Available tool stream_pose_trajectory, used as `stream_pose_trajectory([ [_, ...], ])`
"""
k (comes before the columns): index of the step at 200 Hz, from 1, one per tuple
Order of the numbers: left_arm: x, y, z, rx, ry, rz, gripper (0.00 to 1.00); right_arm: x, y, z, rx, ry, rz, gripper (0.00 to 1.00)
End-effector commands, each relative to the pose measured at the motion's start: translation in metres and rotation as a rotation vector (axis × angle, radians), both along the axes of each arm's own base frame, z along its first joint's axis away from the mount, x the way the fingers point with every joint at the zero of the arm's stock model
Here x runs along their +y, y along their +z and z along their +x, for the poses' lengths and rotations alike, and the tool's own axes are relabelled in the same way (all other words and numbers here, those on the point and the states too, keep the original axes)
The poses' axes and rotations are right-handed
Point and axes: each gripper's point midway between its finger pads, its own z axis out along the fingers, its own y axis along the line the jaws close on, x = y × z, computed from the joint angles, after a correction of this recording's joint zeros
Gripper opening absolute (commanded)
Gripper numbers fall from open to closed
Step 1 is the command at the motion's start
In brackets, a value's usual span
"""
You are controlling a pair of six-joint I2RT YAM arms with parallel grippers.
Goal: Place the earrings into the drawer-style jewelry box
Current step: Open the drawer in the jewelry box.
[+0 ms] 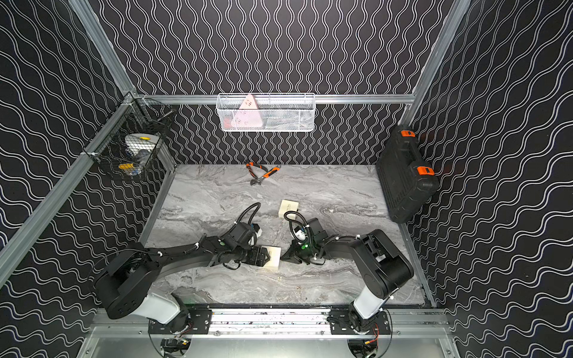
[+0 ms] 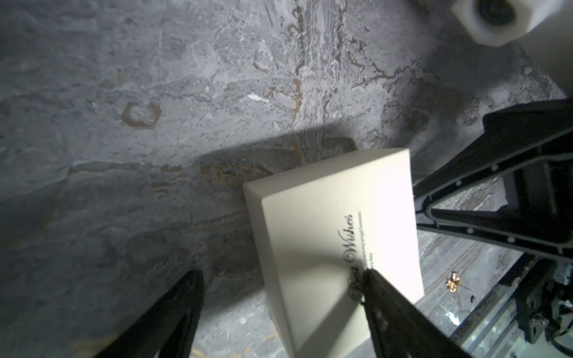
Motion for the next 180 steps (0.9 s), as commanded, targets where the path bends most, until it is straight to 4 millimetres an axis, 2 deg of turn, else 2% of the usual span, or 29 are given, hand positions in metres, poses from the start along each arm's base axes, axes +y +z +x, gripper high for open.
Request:
stream_pose_trajectory([
  [1,0.070,-0.042,-0.028,0.098,0.077,0.334,0.84,-0.011,-0.006,-0.006,0.014,-0.004,-0.044,0.00],
  [53,0.075,-0.046,-0.030,0.102,0.101,0.350,0.84,-0.030,-0.006,-0.007,0.018,-0.022,-0.074,0.00],
  [86,0.079,-0.046,-0.030,0.099,0.116,0.365,0.85,-0.033,-0.004,-0.011,0.018,-0.013,-0.085,0.00],
  [93,0.079,-0.047,-0.030,0.099,0.118,0.366,0.85,-0.040,-0.004,-0.006,0.021,-0.040,-0.090,0.00],
  [124,0.081,-0.047,-0.029,0.095,0.129,0.372,0.85,-0.050,-0.006,-0.011,0.033,-0.049,-0.114,0.00],
  [180,0.083,-0.044,-0.028,0.084,0.139,0.374,0.85,-0.055,-0.006,-0.016,0.034,-0.055,-0.118,0.00],
])
